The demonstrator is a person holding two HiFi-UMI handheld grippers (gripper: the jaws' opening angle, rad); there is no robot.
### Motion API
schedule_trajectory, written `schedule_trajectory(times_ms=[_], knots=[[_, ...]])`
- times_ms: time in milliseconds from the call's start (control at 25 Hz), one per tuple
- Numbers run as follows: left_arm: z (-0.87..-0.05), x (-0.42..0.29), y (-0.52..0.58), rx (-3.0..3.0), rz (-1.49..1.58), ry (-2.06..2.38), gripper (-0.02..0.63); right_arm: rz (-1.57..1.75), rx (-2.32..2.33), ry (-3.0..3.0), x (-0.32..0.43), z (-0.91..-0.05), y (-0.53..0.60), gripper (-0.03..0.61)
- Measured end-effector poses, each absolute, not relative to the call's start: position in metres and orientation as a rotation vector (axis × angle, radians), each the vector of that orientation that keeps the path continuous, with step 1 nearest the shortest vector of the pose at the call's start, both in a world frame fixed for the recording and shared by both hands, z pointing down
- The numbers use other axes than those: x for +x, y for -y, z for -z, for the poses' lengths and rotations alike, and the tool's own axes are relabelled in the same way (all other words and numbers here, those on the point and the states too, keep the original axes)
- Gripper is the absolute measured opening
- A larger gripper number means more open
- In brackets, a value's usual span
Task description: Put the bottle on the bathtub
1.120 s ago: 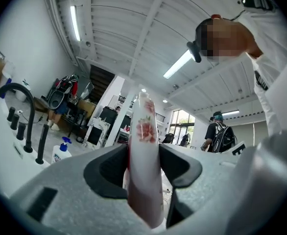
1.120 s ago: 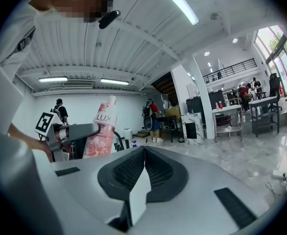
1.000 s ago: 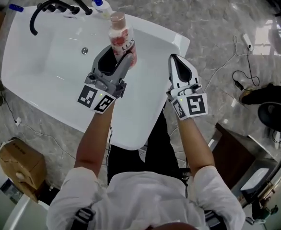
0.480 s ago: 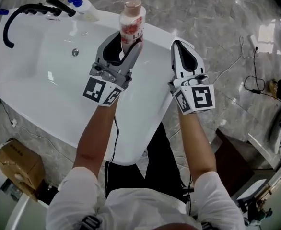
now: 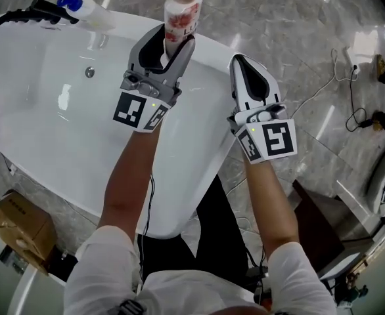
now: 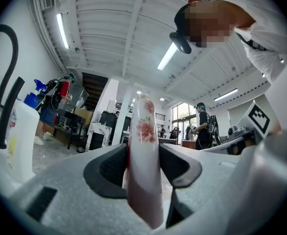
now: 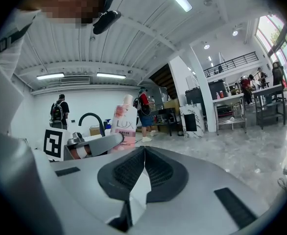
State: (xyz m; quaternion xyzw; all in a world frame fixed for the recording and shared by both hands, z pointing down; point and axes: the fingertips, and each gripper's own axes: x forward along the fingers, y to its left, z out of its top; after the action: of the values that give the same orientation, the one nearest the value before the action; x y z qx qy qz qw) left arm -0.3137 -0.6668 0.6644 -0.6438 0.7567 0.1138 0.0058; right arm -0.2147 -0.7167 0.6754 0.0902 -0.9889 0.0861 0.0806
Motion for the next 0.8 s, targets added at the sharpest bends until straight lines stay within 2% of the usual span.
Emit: schedule_trajectory(times_ms=[800], knots=[[-0.702, -0.325, 0.691, -2.026, -0.239, -2.322, 0.205, -0.270, 0.231, 2.958, -0.228, -0.691, 0.720, 0.014]])
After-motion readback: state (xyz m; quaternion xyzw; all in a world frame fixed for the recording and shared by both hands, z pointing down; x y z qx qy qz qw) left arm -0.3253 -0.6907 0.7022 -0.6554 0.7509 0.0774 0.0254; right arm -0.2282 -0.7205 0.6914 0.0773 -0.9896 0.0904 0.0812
